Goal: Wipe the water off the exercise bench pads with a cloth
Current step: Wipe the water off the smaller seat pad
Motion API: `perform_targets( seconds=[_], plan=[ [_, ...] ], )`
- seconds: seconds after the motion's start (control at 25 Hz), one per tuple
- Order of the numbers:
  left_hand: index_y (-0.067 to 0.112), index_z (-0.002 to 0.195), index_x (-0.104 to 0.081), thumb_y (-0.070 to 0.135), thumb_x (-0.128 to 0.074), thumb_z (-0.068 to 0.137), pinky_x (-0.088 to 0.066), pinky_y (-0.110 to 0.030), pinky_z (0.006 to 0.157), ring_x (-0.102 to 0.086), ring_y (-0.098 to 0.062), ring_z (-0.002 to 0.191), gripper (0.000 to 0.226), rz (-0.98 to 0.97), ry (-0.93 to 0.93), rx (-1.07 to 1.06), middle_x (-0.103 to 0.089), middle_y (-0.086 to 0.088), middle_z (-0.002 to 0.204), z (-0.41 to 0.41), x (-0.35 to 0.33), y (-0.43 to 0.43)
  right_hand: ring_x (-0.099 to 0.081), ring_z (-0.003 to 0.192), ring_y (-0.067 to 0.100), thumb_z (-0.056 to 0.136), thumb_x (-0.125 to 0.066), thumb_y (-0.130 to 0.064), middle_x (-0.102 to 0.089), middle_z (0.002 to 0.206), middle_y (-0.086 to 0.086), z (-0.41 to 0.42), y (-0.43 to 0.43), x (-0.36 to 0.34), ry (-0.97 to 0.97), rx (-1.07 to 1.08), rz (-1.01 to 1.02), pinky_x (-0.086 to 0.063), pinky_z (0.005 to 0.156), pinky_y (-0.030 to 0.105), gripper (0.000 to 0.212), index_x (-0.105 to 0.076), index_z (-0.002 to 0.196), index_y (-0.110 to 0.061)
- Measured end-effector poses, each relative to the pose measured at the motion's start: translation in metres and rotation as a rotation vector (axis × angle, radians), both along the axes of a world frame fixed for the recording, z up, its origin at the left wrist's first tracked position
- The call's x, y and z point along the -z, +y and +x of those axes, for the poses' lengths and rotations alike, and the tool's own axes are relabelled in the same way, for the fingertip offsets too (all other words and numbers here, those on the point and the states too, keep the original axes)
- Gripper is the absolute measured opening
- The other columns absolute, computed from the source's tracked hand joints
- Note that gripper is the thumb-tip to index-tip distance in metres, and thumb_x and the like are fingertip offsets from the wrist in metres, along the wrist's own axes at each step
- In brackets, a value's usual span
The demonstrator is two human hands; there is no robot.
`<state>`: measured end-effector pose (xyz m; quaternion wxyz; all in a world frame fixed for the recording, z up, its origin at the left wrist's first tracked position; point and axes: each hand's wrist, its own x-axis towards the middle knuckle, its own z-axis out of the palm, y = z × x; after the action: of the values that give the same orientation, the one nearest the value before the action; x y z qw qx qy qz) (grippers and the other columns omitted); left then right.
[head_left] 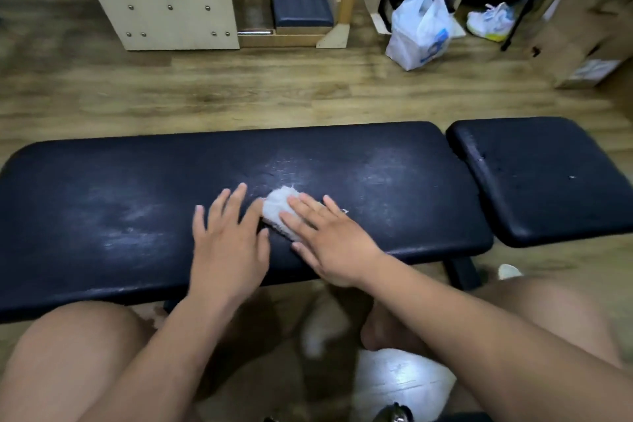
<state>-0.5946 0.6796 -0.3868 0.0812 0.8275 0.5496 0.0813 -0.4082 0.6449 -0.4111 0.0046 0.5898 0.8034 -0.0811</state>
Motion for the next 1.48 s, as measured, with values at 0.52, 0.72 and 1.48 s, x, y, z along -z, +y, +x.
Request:
perform_targets(
  seconds=[0.52, 0.72, 1.48],
  plan=[
    [0.024, 0.149, -0.039, 0.06, -0.013, 0.093, -0.005, -0.051, 0.123, -0.011, -0.019, 0.152, 0.071, -0.132, -0.106, 0.425, -0.024, 0.001, 0.163, 0.198, -0.017, -0.013, -0.049, 0.129, 0.037, 0.085, -0.04, 0.005, -0.051, 0.139, 0.021, 0.221, -0.117, -0.006, 0.263, 0.622, 0.265, -0.021, 0.112, 0.022, 0.046, -0.057, 0.128, -0.001],
    [0.029, 0.156, -0.019, 0.056, -0.012, 0.099, 0.002, -0.056, 0.121, 0.003, -0.021, 0.153, 0.063, -0.11, 0.132, 0.421, -0.008, 0.003, 0.166, 0.245, 0.021, -0.017, -0.041, 0.136, 0.027, 0.089, -0.039, -0.008, -0.048, 0.142, 0.013, 0.277, -0.122, -0.012, 0.149, 0.758, 0.455, -0.026, 0.117, 0.035, 0.044, -0.055, 0.131, -0.005],
    [0.023, 0.147, -0.044, 0.053, -0.029, 0.095, -0.02, -0.058, 0.117, -0.029, -0.028, 0.148, 0.062, 0.049, 0.114, 0.386, -0.038, -0.005, 0.157, 0.248, 0.038, -0.022, -0.017, 0.146, 0.022, 0.095, -0.035, -0.025, -0.024, 0.157, 0.004, 0.32, 0.047, -0.002, -0.271, 0.471, -0.062, -0.001, 0.117, 0.057, 0.047, -0.041, 0.141, -0.018]
  ],
)
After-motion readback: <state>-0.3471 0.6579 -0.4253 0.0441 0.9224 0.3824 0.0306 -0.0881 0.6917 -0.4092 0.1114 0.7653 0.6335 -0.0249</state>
